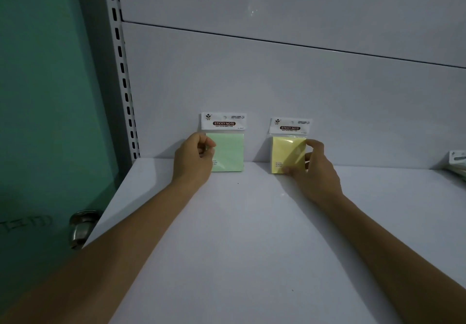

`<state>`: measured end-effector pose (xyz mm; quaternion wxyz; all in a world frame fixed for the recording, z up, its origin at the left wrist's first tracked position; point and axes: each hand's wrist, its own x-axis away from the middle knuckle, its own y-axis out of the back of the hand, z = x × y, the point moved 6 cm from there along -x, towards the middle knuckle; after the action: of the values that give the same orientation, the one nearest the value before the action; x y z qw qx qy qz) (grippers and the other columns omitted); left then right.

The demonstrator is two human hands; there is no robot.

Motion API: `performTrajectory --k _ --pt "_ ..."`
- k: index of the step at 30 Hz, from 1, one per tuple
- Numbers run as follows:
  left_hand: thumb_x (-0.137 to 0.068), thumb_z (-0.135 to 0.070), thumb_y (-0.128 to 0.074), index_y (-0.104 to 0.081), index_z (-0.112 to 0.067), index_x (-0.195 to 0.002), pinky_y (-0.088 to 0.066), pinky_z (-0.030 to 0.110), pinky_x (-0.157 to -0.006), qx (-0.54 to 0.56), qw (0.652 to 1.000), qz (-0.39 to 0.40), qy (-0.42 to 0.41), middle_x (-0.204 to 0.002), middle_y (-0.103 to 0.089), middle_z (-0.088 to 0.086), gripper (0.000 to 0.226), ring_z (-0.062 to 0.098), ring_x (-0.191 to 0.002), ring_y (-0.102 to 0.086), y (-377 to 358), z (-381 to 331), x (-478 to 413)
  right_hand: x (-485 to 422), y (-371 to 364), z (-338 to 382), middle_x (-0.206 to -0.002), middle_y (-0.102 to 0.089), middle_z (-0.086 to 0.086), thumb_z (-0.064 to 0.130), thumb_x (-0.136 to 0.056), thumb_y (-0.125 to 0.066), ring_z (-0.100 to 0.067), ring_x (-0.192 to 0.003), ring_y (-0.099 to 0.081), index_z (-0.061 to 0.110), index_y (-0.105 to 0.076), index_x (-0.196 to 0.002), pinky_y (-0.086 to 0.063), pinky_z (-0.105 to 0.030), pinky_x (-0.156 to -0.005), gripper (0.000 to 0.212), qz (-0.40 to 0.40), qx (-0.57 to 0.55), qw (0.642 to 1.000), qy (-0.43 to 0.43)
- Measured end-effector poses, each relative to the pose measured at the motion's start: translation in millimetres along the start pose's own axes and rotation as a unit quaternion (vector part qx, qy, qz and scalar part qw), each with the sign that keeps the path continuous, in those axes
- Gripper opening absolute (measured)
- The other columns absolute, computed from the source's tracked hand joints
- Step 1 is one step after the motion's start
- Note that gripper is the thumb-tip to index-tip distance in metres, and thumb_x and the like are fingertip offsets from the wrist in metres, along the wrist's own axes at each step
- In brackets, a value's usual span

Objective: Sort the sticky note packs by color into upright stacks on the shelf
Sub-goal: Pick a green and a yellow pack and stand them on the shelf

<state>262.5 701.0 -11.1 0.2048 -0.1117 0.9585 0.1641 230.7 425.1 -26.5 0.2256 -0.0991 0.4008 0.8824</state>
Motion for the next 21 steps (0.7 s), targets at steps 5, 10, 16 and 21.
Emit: performTrajectory --k 5,10,16,21 --pt "-0.083 0.002 -0.056 -0.045 -0.025 -0.065 -0.043 0.019 -0.063 -0.003 1.000 -0.028 0.012 -0.073 -0.053 -0.009 0.035 0.007 -0.070 -0.051 3.7 1.7 -1.5 0.1 2.2 1.0 -0.109 -0.057 0.003 0.036 -0.076 -0.071 -0.022 -0.099 -0.058 0.031 -0.027 -0.129 -0.046 -0.038 -0.078 0.070 -0.014 0.012 1.000 0.023" --pt "-0.081 0.005 -0.055 -0.047 -0.025 -0.066 -0.042 0.015 -0.064 -0.020 1.000 -0.024 -0.002 -0.087 -0.057 0.003 0.034 0.011 -0.076 -0.054 2.8 -0.8 -2.5 -2.7 0.4 -0.3 -0.102 -0.055 0.005 0.038 -0.075 -0.071 -0.019 -0.091 -0.057 0.032 -0.028 -0.129 -0.043 -0.035 -0.072 0.070 -0.015 0.005 1.000 0.021" --pt "-0.082 0.007 -0.052 -0.049 -0.023 -0.071 -0.042 0.008 -0.054 -0.017 0.999 -0.022 0.020 -0.090 -0.056 0.001 0.032 0.007 -0.077 -0.055 4.7 -4.2 3.0 2.5 6.0 6.6 -0.104 -0.057 0.005 0.037 -0.072 -0.072 -0.021 -0.093 -0.058 0.033 -0.029 -0.128 -0.045 -0.038 -0.076 0.070 -0.002 -0.009 1.000 -0.007" --pt "-0.085 0.001 -0.055 -0.048 -0.013 -0.089 -0.049 0.029 -0.065 -0.049 0.996 -0.061 0.049 -0.097 -0.057 0.006 0.016 0.024 -0.091 -0.058 17.3 -16.4 16.1 16.1 16.4 13.4 -0.120 -0.055 -0.009 0.030 -0.083 -0.062 -0.028 -0.106 -0.056 0.024 -0.026 -0.138 -0.045 -0.039 -0.085 0.066 0.019 -0.008 1.000 0.003"
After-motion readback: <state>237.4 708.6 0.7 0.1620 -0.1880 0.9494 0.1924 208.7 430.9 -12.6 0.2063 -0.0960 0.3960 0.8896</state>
